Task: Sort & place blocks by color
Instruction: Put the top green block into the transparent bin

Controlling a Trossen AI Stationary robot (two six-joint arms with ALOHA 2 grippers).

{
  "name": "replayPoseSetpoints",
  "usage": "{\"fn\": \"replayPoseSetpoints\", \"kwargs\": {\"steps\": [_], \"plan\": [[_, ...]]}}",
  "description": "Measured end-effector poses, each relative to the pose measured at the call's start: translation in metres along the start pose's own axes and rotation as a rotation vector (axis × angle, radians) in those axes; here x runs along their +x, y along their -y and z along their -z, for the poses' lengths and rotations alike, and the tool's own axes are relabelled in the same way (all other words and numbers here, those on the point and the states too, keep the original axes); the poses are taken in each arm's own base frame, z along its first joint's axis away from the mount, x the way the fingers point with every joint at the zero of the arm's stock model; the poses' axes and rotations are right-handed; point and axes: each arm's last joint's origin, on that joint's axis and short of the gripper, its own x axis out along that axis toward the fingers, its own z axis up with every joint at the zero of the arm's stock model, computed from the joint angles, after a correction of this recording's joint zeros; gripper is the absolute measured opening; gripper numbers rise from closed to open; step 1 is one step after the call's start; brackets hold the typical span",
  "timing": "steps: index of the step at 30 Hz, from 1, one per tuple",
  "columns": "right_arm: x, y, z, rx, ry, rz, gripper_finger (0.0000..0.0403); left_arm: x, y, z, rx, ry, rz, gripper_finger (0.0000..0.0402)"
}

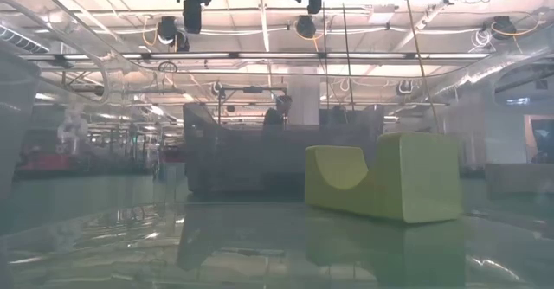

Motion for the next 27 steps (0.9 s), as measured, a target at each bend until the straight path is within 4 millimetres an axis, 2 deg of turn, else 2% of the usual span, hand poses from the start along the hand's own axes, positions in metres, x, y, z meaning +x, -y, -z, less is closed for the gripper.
{"fn": "replayPoseSetpoints", "kwargs": {"steps": [6, 11, 14, 18, 23, 27], "plan": [[-0.005, -0.003, 0.005, 0.131, -0.113, -0.007, 0.0118, 0.0, -0.002, 0.001, 0.059, -0.01, -0.015, 0.031], [-0.017, -0.007, 0.006, 0.291, -0.267, -0.088, 0.0118, 0.0, -0.01, 0.002, 0.102, -0.03, -0.092, 0.0348], [-0.025, -0.013, 0.002, 0.439, -0.348, -0.187, 0.0118, -0.001, -0.019, 0.003, 0.136, -0.053, -0.171, 0.0345], [-0.033, -0.027, 0.001, 0.581, -0.441, -0.314, 0.0118, -0.001, -0.031, 0.001, 0.172, -0.07, -0.277, 0.0321], [-0.044, -0.056, 0.002, 0.589, -0.481, -0.401, 0.0118, -0.001, -0.044, -0.005, 0.212, -0.076, -0.384, 0.028], [-0.052, -0.076, 0.007, 0.574, -0.517, -0.423, 0.0118, -0.001, -0.051, -0.01, 0.178, -0.061, -0.45, 0.0249]]}}
